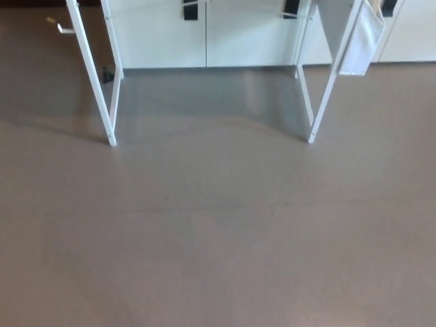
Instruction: The robot walk towards a table in front and uses its left hand to pick up the pot from the base and pour water to the cup on the right hand side
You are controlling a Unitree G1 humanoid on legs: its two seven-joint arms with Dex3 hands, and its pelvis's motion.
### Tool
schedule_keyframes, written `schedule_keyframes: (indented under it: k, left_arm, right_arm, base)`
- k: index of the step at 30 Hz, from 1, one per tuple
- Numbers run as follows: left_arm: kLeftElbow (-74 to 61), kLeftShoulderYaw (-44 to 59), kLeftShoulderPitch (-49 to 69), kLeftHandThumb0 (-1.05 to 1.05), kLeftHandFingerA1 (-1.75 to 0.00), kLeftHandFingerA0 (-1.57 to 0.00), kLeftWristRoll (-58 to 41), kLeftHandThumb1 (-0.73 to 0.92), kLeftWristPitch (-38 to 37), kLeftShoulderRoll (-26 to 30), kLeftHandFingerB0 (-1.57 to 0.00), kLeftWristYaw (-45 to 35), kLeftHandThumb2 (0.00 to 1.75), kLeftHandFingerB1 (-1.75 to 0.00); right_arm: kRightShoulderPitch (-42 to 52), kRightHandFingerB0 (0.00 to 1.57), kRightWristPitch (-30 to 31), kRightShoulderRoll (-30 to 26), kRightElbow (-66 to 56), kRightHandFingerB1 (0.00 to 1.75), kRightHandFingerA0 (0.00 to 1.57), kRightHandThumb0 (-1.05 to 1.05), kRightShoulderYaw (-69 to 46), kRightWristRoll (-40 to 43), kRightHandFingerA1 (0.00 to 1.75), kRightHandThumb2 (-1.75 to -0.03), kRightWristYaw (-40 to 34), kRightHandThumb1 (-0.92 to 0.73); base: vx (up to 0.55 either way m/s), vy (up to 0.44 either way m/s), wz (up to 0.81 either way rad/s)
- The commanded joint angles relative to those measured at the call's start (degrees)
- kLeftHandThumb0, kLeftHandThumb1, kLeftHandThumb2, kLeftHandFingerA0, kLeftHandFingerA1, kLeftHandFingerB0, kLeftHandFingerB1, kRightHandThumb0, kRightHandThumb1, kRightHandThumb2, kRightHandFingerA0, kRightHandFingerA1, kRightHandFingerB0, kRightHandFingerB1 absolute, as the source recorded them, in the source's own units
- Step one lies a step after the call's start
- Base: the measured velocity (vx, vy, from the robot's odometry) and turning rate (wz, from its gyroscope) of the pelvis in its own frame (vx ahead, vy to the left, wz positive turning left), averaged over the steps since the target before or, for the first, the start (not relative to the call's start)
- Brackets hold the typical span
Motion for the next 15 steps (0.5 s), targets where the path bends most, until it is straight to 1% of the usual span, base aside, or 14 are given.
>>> schedule_keyframes:
  k: [1, 2, 3, 4, 6, 7, 8, 9, 10, 12, 15]
  left_arm:
    - [0.1, -1.4, 1.4, -0.35, -0.42, -0.42, 1.0, 0.55, -3.1, 1.0, -0.41, -1.4, 0.57, -0.34]
    - [0.1, -1.5, 1.5, -0.35, -0.42, -0.42, 0.9, 0.55, -3.1, 1.1, -0.41, -1.4, 0.57, -0.34]
    - [0.1, -1.2, 1.4, -0.32, -0.44, -0.45, 0.3, 0.53, -2.7, 1.0, -0.43, -1.2, 0.56, -0.35]
    - [0.0, -1.2, 1.4, -0.31, -0.44, -0.47, 0.1, 0.52, -2.6, 0.9, -0.45, -0.7, 0.56, -0.36]
    - [-0.1, -1.5, 1.5, -0.31, -0.44, -0.47, 0.5, 0.53, -2.9, 0.9, -0.46, -0.1, 0.56, -0.36]
    - [-0.1, -1.7, 1.5, -0.31, -0.44, -0.47, 0.6, 0.53, -3.1, 0.9, -0.46, 0.1, 0.56, -0.36]
    - [0.2, -1.8, 1.6, -0.33, -0.43, -0.46, 0.8, 0.54, -3.3, 1.0, -0.45, 0.0, 0.56, -0.35]
    - [0.3, -1.9, 1.7, -0.33, -0.43, -0.46, 0.8, 0.54, -3.4, 1.1, -0.45, -0.1, 0.56, -0.35]
    - [0.3, -1.8, 1.6, -0.3, -0.43, -0.48, 0.6, 0.51, -3.2, 1.1, -0.48, 0.2, 0.55, -0.36]
    - [0.6, -1.5, 1.5, -0.3, -0.43, -0.49, 0.2, 0.52, -3.0, 1.0, -0.48, 0.6, 0.56, -0.36]
    - [0.6, -1.9, 1.6, -0.31, -0.43, -0.47, 0.5, 0.54, -3.4, 1.1, -0.47, 0.3, 0.56, -0.36]
  right_arm:
    - [2.1, 0.0, -2.9, -0.3, 0.0, 0.12, 0.08, -0.4, -0.4, 0.8, 0.43, -0.61, 1.5, -0.73]
    - [2.0, 0.0, -2.9, -0.3, 0.2, 0.12, 0.08, -0.4, -0.4, 0.7, 0.43, -0.61, 1.5, -0.73]
    - [2.0, 0.0, -3.1, -0.3, 0.6, 0.1, 0.07, -0.37, -0.3, 0.6, 0.46, -0.75, 1.2, -0.66]
    - [1.8, 0.0, -3.0, -0.3, 1.0, 0.19, 0.12, -0.38, -0.4, 0.5, 0.39, -0.62, 0.6, -0.75]
    - [1.5, 0.0, -2.8, -0.4, 1.4, 0.19, 0.11, -0.36, -0.6, 0.7, 0.39, -0.62, 0.0, -0.77]
    - [1.5, 0.0, -2.9, -0.4, 1.5, 0.19, 0.11, -0.36, -0.7, 0.7, 0.39, -0.62, 0.1, -0.77]
    - [2.0, 0.0, -3.0, -0.3, 1.3, 0.13, 0.06, -0.41, -0.4, 0.5, 0.47, -0.84, 0.4, -0.62]
    - [2.2, 0.0, -3.0, -0.2, 1.2, 0.13, 0.06, -0.41, -0.3, 0.4, 0.47, -0.84, 0.4, -0.62]
    - [2.2, 0.0, -3.3, -0.2, 1.4, 0.14, 0.07, -0.37, -0.2, 0.3, 0.39, -0.62, 0.7, -0.75]
    - [1.9, 0.0, -3.6, -0.4, 1.8, 0.14, 0.08, -0.39, 0.0, 0.1, 0.39, -0.62, 0.8, -0.78]
    - [1.9, 0.0, -3.5, -0.4, 1.6, 0.16, 0.09, -0.4, 0.6, -0.4, 0.37, -0.61, -0.1, -0.76]
  base:
    - [0.31, -0.103, 0.1]
    - [0.36, -0.129, 0.09]
    - [0.38, -0.135, 0.16]
    - [0.42, -0.205, -0.54]
    - [0.39, -0.162, 0.53]
    - [0.37, -0.164, 0.06]
    - [0.29, -0.105, 0.01]
    - [0.19, -0.076, 0.02]
    - [0.26, -0.041, -0.05]
    - [0.28, -0.006, -0.08]
    - [0.24, 0.087, -0.16]
